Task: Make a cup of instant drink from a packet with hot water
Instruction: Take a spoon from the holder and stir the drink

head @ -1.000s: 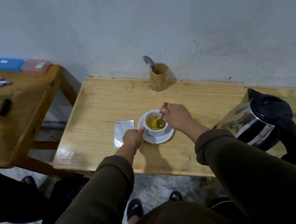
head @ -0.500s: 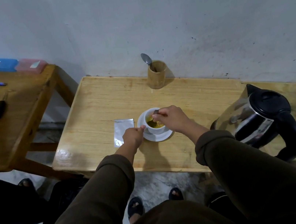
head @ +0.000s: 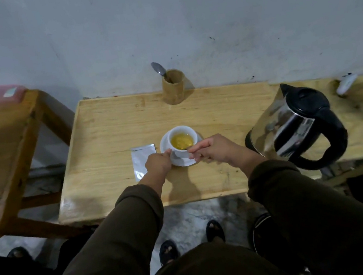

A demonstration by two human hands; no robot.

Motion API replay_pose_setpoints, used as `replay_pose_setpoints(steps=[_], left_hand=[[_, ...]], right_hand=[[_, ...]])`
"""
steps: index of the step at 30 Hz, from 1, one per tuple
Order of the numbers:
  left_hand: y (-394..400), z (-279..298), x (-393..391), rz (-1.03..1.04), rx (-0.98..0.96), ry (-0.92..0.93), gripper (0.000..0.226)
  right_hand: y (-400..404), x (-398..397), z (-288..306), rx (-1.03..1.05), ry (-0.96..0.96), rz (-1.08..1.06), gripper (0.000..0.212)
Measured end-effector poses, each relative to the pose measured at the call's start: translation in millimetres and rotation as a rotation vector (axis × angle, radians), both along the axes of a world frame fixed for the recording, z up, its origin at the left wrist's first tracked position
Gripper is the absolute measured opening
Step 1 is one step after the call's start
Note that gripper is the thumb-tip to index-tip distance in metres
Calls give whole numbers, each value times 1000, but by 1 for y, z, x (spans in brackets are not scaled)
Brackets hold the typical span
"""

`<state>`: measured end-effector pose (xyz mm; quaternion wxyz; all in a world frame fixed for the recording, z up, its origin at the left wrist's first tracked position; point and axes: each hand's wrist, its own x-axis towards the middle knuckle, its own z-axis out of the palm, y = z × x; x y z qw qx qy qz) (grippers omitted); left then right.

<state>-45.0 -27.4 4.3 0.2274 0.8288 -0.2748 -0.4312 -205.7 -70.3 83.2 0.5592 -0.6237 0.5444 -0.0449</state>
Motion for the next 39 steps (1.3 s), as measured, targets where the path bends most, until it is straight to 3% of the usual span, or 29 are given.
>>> replay_pose_setpoints(steps=[5,11,18,26,28,32,34,36,39], left_hand=[[-1,1,3,-40,31,-9,59],[1,4,3,-147,61,-73,67],[6,2,2,-74,-3,-47,63],[22,-5,-14,53,-188,-2,43],[24,-6,-18,10,-177,-80,39],[23,-9,-27,100,-198,-116,50],[21,-11,-32,142,-204,-135,51],[19,-13,-37,176,-213,-148,50],[17,-15,-41,205,-214,-184,49]], right_hand=[[18,-8,-3,115,-50,-167,19],[41,-15,-19,9,7,-204,14],[55,-19,-41,-17,-40,-429,29],[34,-42,-59,-75,42,-682,9],[28,-48,-65,-61,79,-703,10],[17,-51,-81,10,133,-728,34],[10,-53,-92,6,143,-756,31],[2,-55,-98,10,176,-658,11],[-8,-58,-100,40,278,-453,31]])
